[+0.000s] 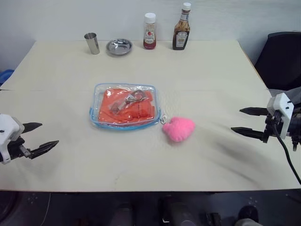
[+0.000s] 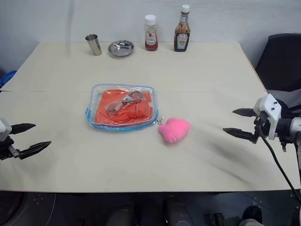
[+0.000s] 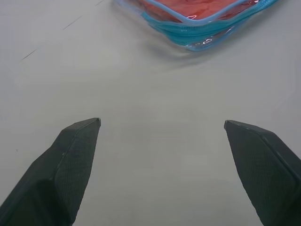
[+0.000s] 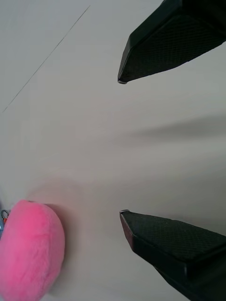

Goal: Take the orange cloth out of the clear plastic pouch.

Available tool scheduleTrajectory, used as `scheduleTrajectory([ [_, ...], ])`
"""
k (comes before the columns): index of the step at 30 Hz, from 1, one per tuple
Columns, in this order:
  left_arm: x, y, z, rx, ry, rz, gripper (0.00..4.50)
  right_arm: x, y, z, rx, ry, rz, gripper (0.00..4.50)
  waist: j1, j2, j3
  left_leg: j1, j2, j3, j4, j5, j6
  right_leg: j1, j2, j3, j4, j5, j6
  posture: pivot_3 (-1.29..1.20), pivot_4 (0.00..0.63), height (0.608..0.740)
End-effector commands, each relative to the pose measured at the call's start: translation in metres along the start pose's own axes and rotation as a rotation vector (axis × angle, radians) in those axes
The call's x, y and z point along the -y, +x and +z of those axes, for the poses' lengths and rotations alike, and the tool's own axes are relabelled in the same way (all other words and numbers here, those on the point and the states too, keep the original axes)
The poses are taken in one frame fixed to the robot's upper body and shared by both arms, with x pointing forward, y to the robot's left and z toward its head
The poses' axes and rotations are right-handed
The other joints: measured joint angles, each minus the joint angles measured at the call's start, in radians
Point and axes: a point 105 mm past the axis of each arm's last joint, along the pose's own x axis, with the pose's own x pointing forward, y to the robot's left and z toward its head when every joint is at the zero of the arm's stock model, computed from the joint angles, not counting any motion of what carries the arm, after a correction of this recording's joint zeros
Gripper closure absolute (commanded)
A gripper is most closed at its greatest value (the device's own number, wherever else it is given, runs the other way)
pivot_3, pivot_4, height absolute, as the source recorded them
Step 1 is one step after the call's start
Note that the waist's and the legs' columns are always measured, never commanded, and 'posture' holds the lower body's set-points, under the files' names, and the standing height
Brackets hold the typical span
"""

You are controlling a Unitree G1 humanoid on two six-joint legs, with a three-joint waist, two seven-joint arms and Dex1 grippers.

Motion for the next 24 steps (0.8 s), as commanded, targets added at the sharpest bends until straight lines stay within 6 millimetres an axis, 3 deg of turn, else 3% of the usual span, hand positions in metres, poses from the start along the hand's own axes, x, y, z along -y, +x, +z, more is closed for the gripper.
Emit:
scheduleTrajectory([
  [1, 0.002, -0.001, 0.003, -0.003, 0.035, -0.008, 0.03, 0.004, -0.009, 0.016, 0.021, -0.059, -0.029, 0.00, 0.000, 0.000, 0.000, 0.000, 0.000, 0.000, 0.000, 0.000, 0.000, 0.000, 0.000, 0.000, 0.000, 0.000, 0.000, 0.00, 0.150, 0.740],
  [18, -0.001, -0.004, -0.007, -0.034, -0.043, 0.055, 0.03, 0.007, -0.005, 0.023, 0.043, -0.046, -0.066, 0.00, 0.000, 0.000, 0.000, 0.000, 0.000, 0.000, 0.001, 0.000, 0.000, 0.000, 0.000, 0.000, 0.001, 0.000, 0.000, 0.00, 0.150, 0.740],
  [24, 0.002, -0.003, 0.001, 0.001, -0.056, 0.043, 0.03, 0.004, 0.000, 0.025, 0.058, -0.025, -0.049, 0.00, 0.001, 0.000, 0.000, 0.000, 0.000, 0.000, 0.001, 0.000, 0.000, 0.000, 0.000, 0.000, 0.002, 0.000, 0.000, 0.00, 0.150, 0.740],
])
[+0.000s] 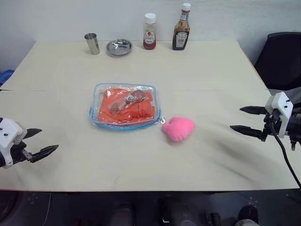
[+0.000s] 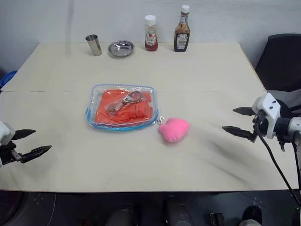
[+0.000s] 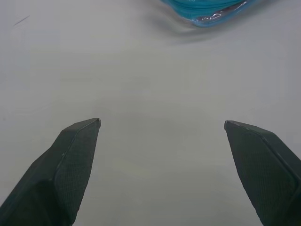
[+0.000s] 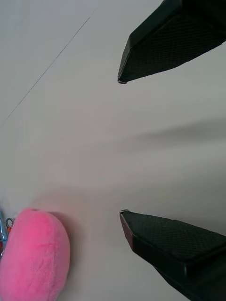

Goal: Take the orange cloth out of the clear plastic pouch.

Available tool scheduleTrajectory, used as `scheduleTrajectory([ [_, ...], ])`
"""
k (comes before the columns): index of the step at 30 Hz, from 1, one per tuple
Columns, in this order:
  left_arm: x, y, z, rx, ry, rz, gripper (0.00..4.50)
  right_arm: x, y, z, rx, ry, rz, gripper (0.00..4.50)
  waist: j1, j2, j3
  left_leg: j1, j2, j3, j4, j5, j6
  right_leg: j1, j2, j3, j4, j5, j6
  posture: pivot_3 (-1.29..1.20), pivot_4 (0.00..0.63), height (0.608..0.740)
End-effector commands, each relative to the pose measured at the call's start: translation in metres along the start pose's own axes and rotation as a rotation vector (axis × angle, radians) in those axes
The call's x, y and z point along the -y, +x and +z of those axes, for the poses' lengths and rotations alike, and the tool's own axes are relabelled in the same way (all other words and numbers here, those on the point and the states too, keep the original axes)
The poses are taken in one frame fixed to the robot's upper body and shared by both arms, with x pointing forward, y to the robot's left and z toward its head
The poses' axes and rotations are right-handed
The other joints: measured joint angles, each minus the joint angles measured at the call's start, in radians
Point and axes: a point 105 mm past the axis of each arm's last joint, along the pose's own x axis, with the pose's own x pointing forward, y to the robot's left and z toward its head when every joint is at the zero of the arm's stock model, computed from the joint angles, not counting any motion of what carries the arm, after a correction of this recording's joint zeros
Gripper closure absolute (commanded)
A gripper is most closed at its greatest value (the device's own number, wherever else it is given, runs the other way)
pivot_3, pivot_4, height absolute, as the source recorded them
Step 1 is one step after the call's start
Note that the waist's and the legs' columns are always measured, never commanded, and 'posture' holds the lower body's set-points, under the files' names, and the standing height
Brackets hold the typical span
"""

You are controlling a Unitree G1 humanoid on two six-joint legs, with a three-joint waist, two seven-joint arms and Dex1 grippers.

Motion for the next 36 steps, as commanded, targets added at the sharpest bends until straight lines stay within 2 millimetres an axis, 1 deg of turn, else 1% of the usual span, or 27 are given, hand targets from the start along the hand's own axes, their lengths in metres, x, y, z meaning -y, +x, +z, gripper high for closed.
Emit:
scheduleTrajectory([
  [1, -0.003, -0.005, 0.017, 0.067, 0.016, 0.024, 0.03, 0.002, -0.003, 0.017, 0.056, -0.025, -0.009, 0.00, 0.000, 0.000, 0.000, 0.000, 0.000, 0.000, 0.000, 0.000, 0.000, 0.000, 0.000, 0.000, 0.000, 0.000, 0.000, 0.00, 0.150, 0.740],
  [3, -0.002, -0.003, 0.021, 0.084, 0.013, 0.018, 0.03, 0.001, -0.001, 0.018, 0.062, -0.019, -0.006, 0.00, 0.000, 0.000, 0.000, 0.000, 0.000, 0.000, 0.000, 0.000, 0.000, 0.000, 0.000, 0.000, 0.000, 0.000, 0.000, 0.00, 0.150, 0.740],
  [5, 0.003, 0.003, 0.029, 0.117, 0.009, -0.010, 0.03, -0.001, 0.000, 0.020, 0.070, -0.015, 0.002, 0.00, 0.000, 0.000, 0.000, 0.000, 0.000, 0.000, 0.000, 0.000, 0.000, 0.000, 0.000, 0.000, 0.000, 0.000, 0.000, 0.00, 0.150, 0.740],
  [8, 0.012, 0.018, 0.050, 0.183, 0.020, -0.065, 0.03, -0.009, 0.005, 0.027, 0.087, -0.019, 0.031, 0.00, 0.001, 0.000, 0.000, 0.000, 0.000, 0.000, 0.001, 0.000, 0.000, 0.000, 0.000, 0.000, 0.001, 0.000, 0.000, 0.00, 0.150, 0.740],
  [12, 0.034, 0.062, 0.107, 0.321, 0.054, -0.182, 0.03, -0.030, 0.019, 0.052, 0.159, -0.034, 0.073, 0.00, 0.017, 0.000, 0.000, 0.000, 0.000, 0.000, 0.003, 0.001, -0.001, 0.001, 0.000, -0.001, 0.002, 0.000, 0.000, 0.00, 0.150, 0.740],
  [14, 0.044, 0.085, 0.129, 0.357, 0.062, -0.231, 0.03, -0.045, 0.024, 0.060, 0.186, -0.040, 0.110, 0.00, 0.027, 0.000, 0.000, -0.001, 0.000, 0.000, 0.004, 0.001, -0.001, 0.000, 0.000, -0.001, 0.003, 0.000, 0.001, 0.00, 0.150, 0.740],
  [15, 0.047, 0.095, 0.137, 0.364, 0.065, -0.243, 0.03, -0.052, 0.026, 0.062, 0.192, -0.044, 0.133, 0.00, 0.029, 0.000, 0.000, -0.002, 0.000, 0.000, 0.004, 0.003, -0.004, 0.000, 0.000, -0.001, 0.003, 0.000, 0.001, 0.00, 0.150, 0.740],
  [16, 0.047, 0.110, 0.144, 0.362, 0.066, -0.237, 0.03, -0.063, 0.029, 0.065, 0.195, -0.060, 0.164, 0.00, 0.030, 0.000, 0.000, -0.002, -0.001, 0.000, 0.004, 0.004, -0.006, 0.000, 0.000, -0.001, 0.003, 0.000, 0.001, 0.00, 0.150, 0.740],
  [18, 0.047, 0.133, 0.153, 0.347, 0.068, -0.228, 0.03, -0.079, 0.032, 0.070, 0.207, -0.079, 0.203, 0.00, 0.032, -0.001, 0.000, -0.004, -0.001, 0.000, 0.005, 0.004, -0.006, -0.001, 0.001, -0.001, 0.004, 0.001, 0.001, 0.00, 0.150, 0.740],
  [20, 0.049, 0.154, 0.157, 0.323, 0.084, -0.222, 0.03, -0.091, 0.036, 0.076, 0.234, -0.086, 0.218, 0.00, 0.028, -0.001, 0.000, -0.006, -0.001, 0.000, 0.006, 0.004, -0.006, -0.002, 0.001, -0.001, 0.003, 0.001, 0.001, 0.00, 0.150, 0.740],
  [22, 0.050, 0.174, 0.160, 0.305, 0.105, -0.209, 0.03, -0.100, 0.038, 0.083, 0.259, -0.093, 0.222, 0.00, 0.025, -0.001, 0.000, -0.012, 0.000, 0.000, 0.014, 0.003, -0.005, -0.006, 0.001, -0.001, 0.008, 0.001, 0.002, 0.00, 0.150, 0.740],
  [23, 0.055, 0.184, 0.163, 0.304, 0.111, -0.215, 0.03, -0.103, 0.039, 0.086, 0.270, -0.097, 0.220, 0.00, 0.027, -0.001, 0.000, -0.013, 0.000, 0.000, 0.015, 0.003, -0.005, -0.008, 0.001, -0.001, 0.008, 0.001, 0.002, 0.00, 0.150, 0.740],
  [26, 0.065, 0.201, 0.166, 0.308, 0.110, -0.248, 0.03, -0.107, 0.039, 0.091, 0.284, -0.097, 0.213, 0.00, 0.029, -0.003, 0.001, -0.015, 0.000, 0.000, 0.020, 0.003, -0.004, -0.009, 0.001, 0.000, 0.009, 0.001, 0.002, 0.00, 0.150, 0.740],
  [31, 0.066, 0.221, 0.154, 0.242, 0.122, -0.219, 0.03, -0.112, 0.037, 0.093, 0.286, -0.100, 0.208, 0.00, 0.028, -0.003, 0.001, -0.015, 0.000, 0.000, 0.020, 0.003, -0.004, -0.010, 0.001, 0.000, 0.010, 0.001, 0.002, 0.00, 0.150, 0.740],
  [33, 0.064, 0.226, 0.147, 0.209, 0.113, -0.198, 0.40, -0.112, 0.036, 0.092, 0.285, -0.102, 0.200, 0.00, 0.029, -0.003, 0.001, -0.015, 0.000, 0.000, 0.020, 0.003, -0.005, -0.011, 0.001, 0.000, 0.011, 0.001, 0.002, 0.00, 0.150, 0.740],
  [34, 0.064, 0.227, 0.146, 0.203, 0.108, -0.194, 0.51, -0.112, 0.036, 0.092, 0.284, -0.101, 0.196, 0.00, 0.029, -0.003, 0.001, -0.015, 0.000, 0.000, 0.020, 0.003, -0.005, -0.011, 0.001, 0.000, 0.011, 0.001, 0.002, 0.00, 0.150, 0.740],
  [36, 0.065, 0.227, 0.145, 0.205, 0.105, -0.197, 1.09, -0.113, 0.035, 0.091, 0.284, -0.098, 0.194, 0.00, 0.030, -0.003, 0.001, -0.015, 0.000, 0.000, 0.020, 0.003, -0.005, -0.011, 0.001, 0.000, 0.011, 0.001, 0.002, 0.00, 0.150, 0.740],
])
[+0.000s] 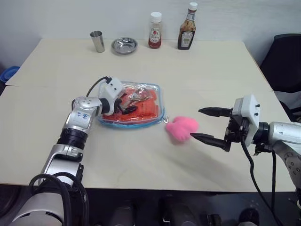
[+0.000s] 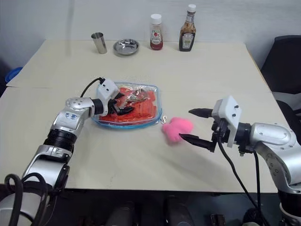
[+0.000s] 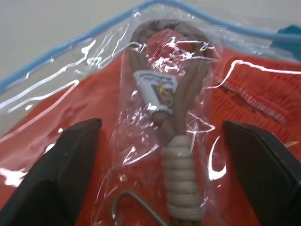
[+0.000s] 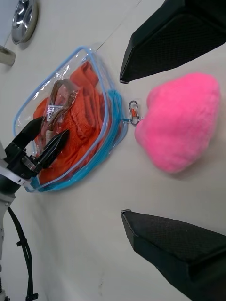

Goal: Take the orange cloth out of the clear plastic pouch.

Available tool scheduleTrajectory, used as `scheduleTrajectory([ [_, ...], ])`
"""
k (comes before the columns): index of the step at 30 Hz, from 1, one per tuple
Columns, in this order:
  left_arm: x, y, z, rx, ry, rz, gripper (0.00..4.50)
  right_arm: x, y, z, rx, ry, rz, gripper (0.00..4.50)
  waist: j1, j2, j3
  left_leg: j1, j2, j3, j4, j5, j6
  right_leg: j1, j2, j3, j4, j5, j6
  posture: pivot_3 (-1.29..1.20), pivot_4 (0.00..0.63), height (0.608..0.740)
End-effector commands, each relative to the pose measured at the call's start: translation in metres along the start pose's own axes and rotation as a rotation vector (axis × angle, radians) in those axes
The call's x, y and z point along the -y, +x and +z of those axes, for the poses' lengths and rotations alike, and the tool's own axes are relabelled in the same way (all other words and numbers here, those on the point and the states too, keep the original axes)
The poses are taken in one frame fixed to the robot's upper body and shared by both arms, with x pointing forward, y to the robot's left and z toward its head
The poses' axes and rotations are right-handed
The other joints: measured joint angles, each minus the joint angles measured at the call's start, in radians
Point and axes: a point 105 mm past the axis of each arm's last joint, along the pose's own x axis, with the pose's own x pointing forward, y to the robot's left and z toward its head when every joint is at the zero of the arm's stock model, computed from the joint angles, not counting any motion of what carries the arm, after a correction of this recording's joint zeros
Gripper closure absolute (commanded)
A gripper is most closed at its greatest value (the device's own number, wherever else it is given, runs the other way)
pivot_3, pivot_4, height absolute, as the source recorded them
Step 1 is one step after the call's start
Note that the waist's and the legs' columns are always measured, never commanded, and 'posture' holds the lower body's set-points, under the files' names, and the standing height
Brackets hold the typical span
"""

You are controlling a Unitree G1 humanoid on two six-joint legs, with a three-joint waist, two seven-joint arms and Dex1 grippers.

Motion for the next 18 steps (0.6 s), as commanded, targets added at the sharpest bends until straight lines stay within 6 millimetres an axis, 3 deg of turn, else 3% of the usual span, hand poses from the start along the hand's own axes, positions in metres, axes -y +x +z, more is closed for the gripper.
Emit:
scheduleTrajectory([
  [1, -0.005, -0.001, 0.008, 0.017, 0.022, 0.024, 1.34, -0.004, -0.004, 0.012, 0.030, -0.051, -0.012, 0.00, 0.001, 0.000, 0.000, 0.000, 0.000, 0.000, 0.000, 0.000, 0.000, 0.000, 0.000, 0.000, 0.000, 0.000, 0.000, 0.00, 0.150, 0.740],
  [8, -0.004, -0.009, 0.013, 0.069, -0.003, 0.025, 3.40, -0.004, -0.002, 0.011, 0.031, -0.050, 0.000, 0.00, 0.000, 0.000, 0.000, 0.000, 0.000, 0.000, 0.000, 0.000, 0.000, 0.000, 0.000, 0.000, 0.001, 0.000, 0.000, 0.00, 0.150, 0.740],
  [10, -0.011, -0.021, 0.025, 0.145, -0.042, 0.051, 3.64, -0.005, 0.001, 0.009, 0.027, -0.056, 0.014, 0.00, -0.001, 0.000, 0.000, 0.000, 0.000, 0.000, 0.000, 0.000, -0.001, 0.000, 0.000, 0.000, 0.001, 0.000, 0.000, 0.00, 0.150, 0.740],
  [13, -0.040, -0.058, 0.030, 0.229, -0.136, 0.205, 3.64, -0.005, 0.007, 0.010, 0.037, -0.060, 0.052, 0.00, -0.006, 0.000, 0.000, -0.001, 0.000, 0.000, 0.000, 0.000, -0.001, -0.002, 0.000, 0.000, 0.003, 0.000, 0.000, 0.00, 0.150, 0.740],
  [16, -0.067, -0.103, 0.013, 0.231, -0.222, 0.401, 3.64, -0.007, 0.013, 0.013, 0.051, -0.064, 0.092, 0.00, -0.012, 0.000, 0.000, -0.001, 0.001, 0.000, 0.000, 0.001, -0.001, -0.004, 0.000, 0.000, 0.004, 0.000, 0.000, 0.00, 0.150, 0.740],
  [18, -0.082, -0.143, -0.010, 0.207, -0.300, 0.553, 3.64, -0.007, 0.017, 0.014, 0.058, -0.066, 0.122, 0.00, -0.013, 0.000, 0.000, -0.001, 0.001, 0.000, -0.001, 0.001, -0.002, -0.004, 0.000, 0.000, 0.005, 0.000, 0.000, 0.00, 0.150, 0.740],
])
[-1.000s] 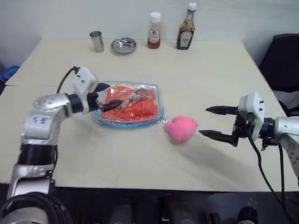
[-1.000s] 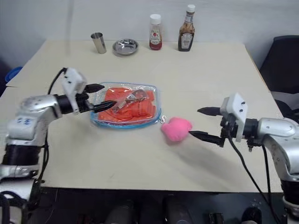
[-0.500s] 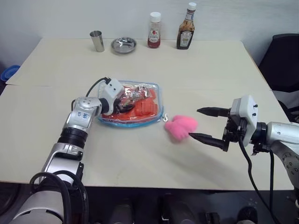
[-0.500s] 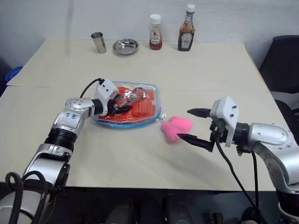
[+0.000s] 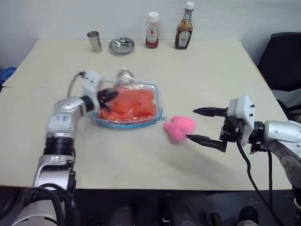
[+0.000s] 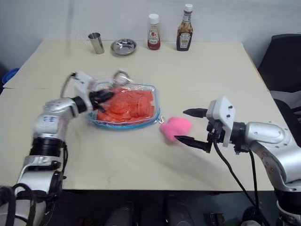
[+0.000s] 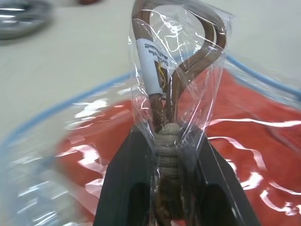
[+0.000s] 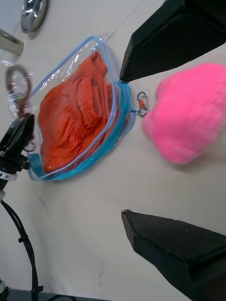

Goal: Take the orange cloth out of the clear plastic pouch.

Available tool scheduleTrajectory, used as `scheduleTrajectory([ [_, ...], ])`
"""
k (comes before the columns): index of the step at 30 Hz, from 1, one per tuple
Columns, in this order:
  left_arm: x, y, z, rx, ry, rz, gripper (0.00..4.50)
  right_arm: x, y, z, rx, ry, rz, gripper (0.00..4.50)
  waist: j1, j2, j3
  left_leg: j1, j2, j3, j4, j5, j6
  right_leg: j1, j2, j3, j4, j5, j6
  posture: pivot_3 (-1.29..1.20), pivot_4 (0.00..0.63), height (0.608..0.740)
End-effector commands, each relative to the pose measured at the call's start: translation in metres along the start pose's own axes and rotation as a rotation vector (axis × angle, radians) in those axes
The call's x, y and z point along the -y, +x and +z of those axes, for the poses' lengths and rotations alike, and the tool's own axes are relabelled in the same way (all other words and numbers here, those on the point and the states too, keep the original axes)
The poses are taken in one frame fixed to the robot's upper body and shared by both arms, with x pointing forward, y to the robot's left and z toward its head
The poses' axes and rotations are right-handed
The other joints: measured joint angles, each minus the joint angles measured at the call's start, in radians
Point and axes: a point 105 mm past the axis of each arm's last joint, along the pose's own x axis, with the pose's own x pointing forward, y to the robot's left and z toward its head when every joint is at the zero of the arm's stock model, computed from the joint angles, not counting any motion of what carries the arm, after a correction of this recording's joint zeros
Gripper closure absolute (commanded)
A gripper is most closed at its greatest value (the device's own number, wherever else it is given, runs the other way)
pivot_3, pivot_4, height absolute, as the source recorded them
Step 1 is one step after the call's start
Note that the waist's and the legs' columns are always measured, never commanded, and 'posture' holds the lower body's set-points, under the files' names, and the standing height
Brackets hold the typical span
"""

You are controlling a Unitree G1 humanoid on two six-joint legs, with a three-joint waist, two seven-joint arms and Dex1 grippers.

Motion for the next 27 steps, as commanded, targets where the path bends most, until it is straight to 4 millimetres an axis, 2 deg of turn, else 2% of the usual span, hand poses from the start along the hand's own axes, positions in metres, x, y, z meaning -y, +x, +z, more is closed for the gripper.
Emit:
scheduleTrajectory([
  [1, -0.053, -0.059, -0.004, 0.018, -0.095, 0.276, 3.64, -0.003, 0.007, 0.009, 0.037, -0.038, 0.063, 0.00, -0.004, 0.000, 0.000, 0.000, 0.000, 0.000, 0.000, 0.000, 0.000, 0.000, 0.000, 0.000, 0.000, 0.000, 0.000, 0.00, 0.150, 0.740],
  [4, -0.084, -0.108, -0.033, -0.070, -0.142, 0.482, 3.64, -0.006, 0.015, 0.012, 0.059, -0.035, 0.118, 0.00, -0.002, -0.001, 0.000, 0.000, 0.000, 0.000, 0.000, 0.000, 0.000, 0.000, 0.000, 0.000, -0.001, 0.000, 0.000, 0.00, 0.150, 0.740],
  [8, -0.093, -0.143, -0.062, -0.147, -0.196, 0.608, 3.64, -0.006, 0.024, 0.013, 0.067, -0.042, 0.174, 0.00, 0.015, -0.003, -0.001, 0.000, 0.000, -0.001, 0.001, 0.000, 0.000, 0.000, -0.001, -0.001, -0.001, 0.000, 0.000, 0.00, 0.150, 0.740],
  [12, -0.090, -0.165, -0.084, -0.216, -0.203, 0.666, 2.84, -0.002, 0.033, 0.012, 0.073, -0.047, 0.206, 0.00, 0.022, -0.007, -0.004, 0.000, -0.001, -0.002, 0.001, -0.001, 0.002, 0.001, -0.002, -0.001, -0.002, 0.000, 0.000, 0.00, 0.150, 0.740],
  [15, -0.091, -0.177, -0.086, -0.240, -0.186, 0.705, 1.95, -0.002, 0.035, 0.013, 0.077, -0.049, 0.225, 0.00, 0.020, -0.008, -0.004, -0.001, -0.001, -0.002, 0.001, -0.002, 0.003, 0.002, -0.002, -0.001, -0.003, 0.000, 0.000, 0.00, 0.150, 0.740],
  [18, -0.092, -0.191, -0.073, -0.204, -0.202, 0.691, 1.13, 0.000, 0.035, 0.011, 0.071, -0.047, 0.232, 0.00, 0.012, -0.008, -0.004, -0.001, -0.001, -0.002, 0.000, -0.002, 0.003, 0.001, -0.002, -0.001, -0.003, 0.000, 0.000, 0.00, 0.150, 0.740],
  [21, -0.087, -0.193, -0.053, -0.135, -0.198, 0.600, 1.13, 0.001, 0.034, 0.010, 0.065, -0.045, 0.227, 0.00, 0.008, -0.009, -0.004, -0.001, -0.001, -0.002, 0.000, -0.002, 0.002, 0.001, -0.002, -0.001, -0.003, 0.000, 0.000, 0.00, 0.150, 0.740],
  [23, -0.063, -0.189, -0.023, -0.060, -0.127, 0.389, 1.13, 0.001, 0.032, 0.008, 0.060, -0.042, 0.219, 0.00, 0.006, -0.009, -0.004, 0.000, -0.001, -0.002, -0.001, -0.002, 0.002, 0.001, -0.002, -0.001, -0.002, 0.000, 0.000, 0.00, 0.150, 0.740],
  [25, -0.031, -0.182, 0.006, -0.020, -0.047, 0.160, 1.13, 0.001, 0.030, 0.007, 0.056, -0.034, 0.208, 0.00, 0.006, -0.009, -0.004, 0.000, 0.000, -0.002, -0.001, -0.002, 0.001, 0.001, -0.002, -0.001, -0.003, 0.000, 0.000, 0.00, 0.150, 0.740],
  [27, -0.005, -0.170, 0.024, -0.012, 0.034, -0.011, 1.13, 0.001, 0.029, 0.006, 0.054, -0.030, 0.199, 0.00, 0.010, -0.009, -0.004, 0.000, -0.001, -0.002, -0.001, -0.002, 0.001, 0.001, -0.002, -0.001, -0.004, 0.000, 0.000, 0.00, 0.150, 0.740],
])
